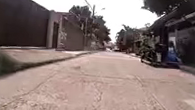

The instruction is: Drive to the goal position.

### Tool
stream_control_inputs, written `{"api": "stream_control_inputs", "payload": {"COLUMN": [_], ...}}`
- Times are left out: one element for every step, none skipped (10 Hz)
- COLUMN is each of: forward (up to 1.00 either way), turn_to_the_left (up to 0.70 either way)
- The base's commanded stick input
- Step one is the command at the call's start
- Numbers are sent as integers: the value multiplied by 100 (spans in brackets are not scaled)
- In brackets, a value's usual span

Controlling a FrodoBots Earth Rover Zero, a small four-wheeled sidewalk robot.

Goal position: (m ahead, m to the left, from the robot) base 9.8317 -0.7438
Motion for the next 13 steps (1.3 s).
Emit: {"api": "stream_control_inputs", "payload": {"forward": [100, 100, 100, 100, 100, 100, 100, 100, 100, 100, 100, 100, 100], "turn_to_the_left": [3, 3, 3, 3, 3, 3, 3, 3, 2, -4, -10, -16, -22]}}
